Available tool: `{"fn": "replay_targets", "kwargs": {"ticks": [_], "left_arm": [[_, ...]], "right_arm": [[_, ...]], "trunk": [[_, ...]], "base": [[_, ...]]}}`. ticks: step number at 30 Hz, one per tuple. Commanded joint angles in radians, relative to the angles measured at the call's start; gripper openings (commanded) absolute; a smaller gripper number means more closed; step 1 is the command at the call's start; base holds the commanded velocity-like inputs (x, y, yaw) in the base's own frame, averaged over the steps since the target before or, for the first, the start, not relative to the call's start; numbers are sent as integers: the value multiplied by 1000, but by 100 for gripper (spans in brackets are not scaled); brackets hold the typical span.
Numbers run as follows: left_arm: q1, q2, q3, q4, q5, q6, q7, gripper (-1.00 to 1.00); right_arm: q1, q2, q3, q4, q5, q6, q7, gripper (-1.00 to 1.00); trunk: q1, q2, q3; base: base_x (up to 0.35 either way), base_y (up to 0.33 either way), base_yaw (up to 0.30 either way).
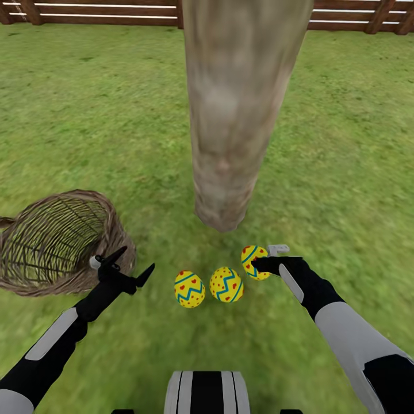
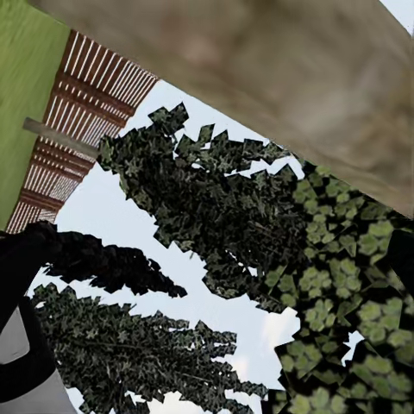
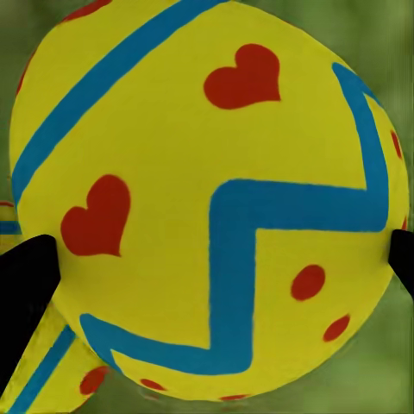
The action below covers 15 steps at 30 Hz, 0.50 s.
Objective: Take the three Easter eggs out of the wicker basket on the lawn in the garden, then place them on the lawn next to a single tree (choose any tree) so that all three eggs are next to the same tree and none are left in the basket.
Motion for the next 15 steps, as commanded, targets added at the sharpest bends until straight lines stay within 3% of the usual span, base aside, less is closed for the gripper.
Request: {"fn": "replay_targets", "kwargs": {"ticks": [1, 5, 11, 15], "left_arm": [[0, 1, -3, 0, 3, 3, -4, 100], [-1, 1, -3, 0, 4, 3, -7, 100], [-1, 1, -3, -2, 5, 3, -12, 100], [0, -24, -2, -2, 3, 3, -5, 100]], "right_arm": [[-1, -1, 3, -1, 1, 4, 2, -100], [-1, -1, 3, -1, 1, 4, 2, -100], [-1, -1, 3, 0, 1, 4, 0, -100], [-1, -1, 3, 0, 1, 4, 0, -100]], "trunk": [[0, 0, -1], [0, 0, -1], [1, 0, -4], [3, -1, -20]], "base": [[342, 0, 0], [328, 0, 0], [33, 0, 0], [0, 0, 0]]}}
